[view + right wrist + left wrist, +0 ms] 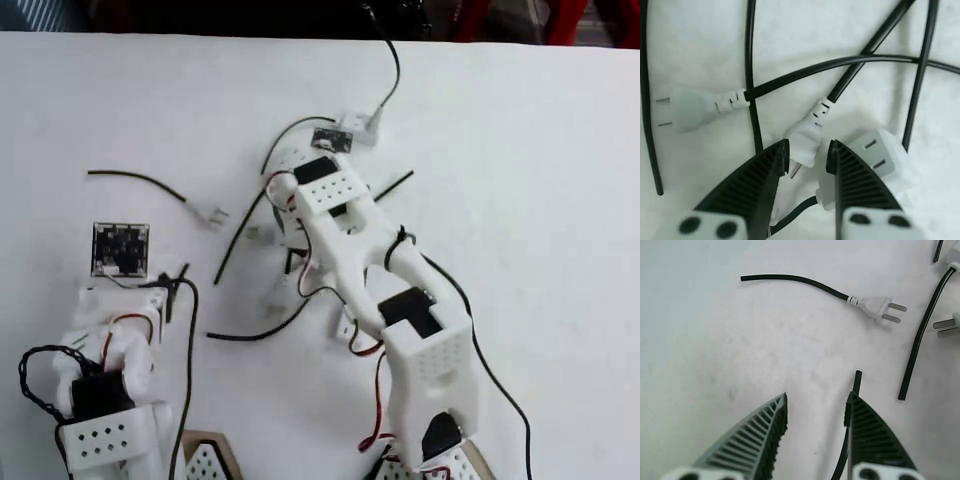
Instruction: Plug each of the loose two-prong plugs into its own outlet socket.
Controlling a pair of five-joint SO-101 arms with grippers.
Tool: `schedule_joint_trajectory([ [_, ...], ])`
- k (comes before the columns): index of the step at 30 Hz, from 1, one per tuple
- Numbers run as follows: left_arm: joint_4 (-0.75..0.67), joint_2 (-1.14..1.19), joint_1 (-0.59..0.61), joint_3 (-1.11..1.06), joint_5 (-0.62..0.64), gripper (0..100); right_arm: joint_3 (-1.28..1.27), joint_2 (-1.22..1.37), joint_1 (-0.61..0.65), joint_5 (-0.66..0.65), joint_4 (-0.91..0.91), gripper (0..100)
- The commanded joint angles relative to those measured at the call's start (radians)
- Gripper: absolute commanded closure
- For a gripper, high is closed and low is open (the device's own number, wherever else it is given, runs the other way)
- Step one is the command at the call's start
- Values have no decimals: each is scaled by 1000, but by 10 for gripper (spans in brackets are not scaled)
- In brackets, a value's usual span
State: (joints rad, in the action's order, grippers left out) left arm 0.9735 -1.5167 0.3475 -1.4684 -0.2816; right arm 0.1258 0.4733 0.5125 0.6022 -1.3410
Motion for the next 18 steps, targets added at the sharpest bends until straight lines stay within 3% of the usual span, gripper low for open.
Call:
schedule_joint_trajectory([
  [1, -5, -16, 7, 5, 3, 808, -12, 2, -25, 6, -2, 872],
  [18, -5, -16, 7, 5, 3, 808, -6, 128, 41, 9, 39, 872],
])
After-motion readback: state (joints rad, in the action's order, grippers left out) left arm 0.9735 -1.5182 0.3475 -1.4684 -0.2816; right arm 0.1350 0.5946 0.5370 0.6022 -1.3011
